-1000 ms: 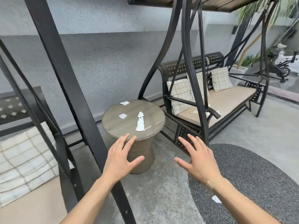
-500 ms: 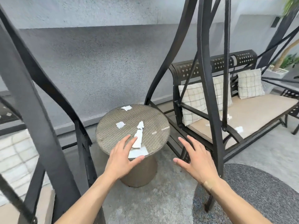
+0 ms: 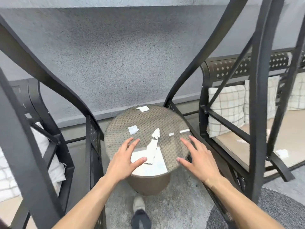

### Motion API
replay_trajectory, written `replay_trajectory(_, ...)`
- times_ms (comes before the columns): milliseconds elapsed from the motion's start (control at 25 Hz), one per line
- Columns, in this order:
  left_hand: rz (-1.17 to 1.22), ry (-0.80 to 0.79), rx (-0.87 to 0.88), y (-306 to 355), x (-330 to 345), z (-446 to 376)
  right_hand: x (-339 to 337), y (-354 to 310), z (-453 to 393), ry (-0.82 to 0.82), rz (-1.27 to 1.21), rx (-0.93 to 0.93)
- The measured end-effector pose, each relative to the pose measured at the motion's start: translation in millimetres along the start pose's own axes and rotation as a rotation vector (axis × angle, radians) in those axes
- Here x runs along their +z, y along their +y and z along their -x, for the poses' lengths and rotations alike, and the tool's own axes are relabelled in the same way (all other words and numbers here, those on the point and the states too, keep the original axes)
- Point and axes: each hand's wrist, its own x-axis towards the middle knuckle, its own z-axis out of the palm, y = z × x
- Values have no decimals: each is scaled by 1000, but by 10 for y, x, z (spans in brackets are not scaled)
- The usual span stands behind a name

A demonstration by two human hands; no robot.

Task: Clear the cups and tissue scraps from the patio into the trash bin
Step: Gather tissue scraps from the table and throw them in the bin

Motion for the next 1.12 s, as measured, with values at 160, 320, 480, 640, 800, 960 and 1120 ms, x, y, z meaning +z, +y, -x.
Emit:
replay_trajectory(160,-22,-35,-27,-375,8,-707,255,-8,-845,-37,17,-19)
replay_trajectory(320,2,-103,-67,-767,47,-1210,534,-51,-1505,-99,18,8)
replay_trajectory(480,-28,-229,-69,-1112,176,-1665,834,-43,-2033,-172,-5,94)
replay_trajectory(640,-21,-354,-23,-1190,404,-1888,1093,51,-2291,-247,-38,102)
replay_trajectory(800,-60,-482,17,-1157,769,-2013,1463,198,-2581,-347,-57,101)
replay_trajectory(960,-109,-640,26,-1066,1197,-2028,1862,310,-2826,-451,-57,49)
replay_trajectory(1120,-218,-786,83,-932,1607,-2020,2186,465,-2994,-577,-33,-34)
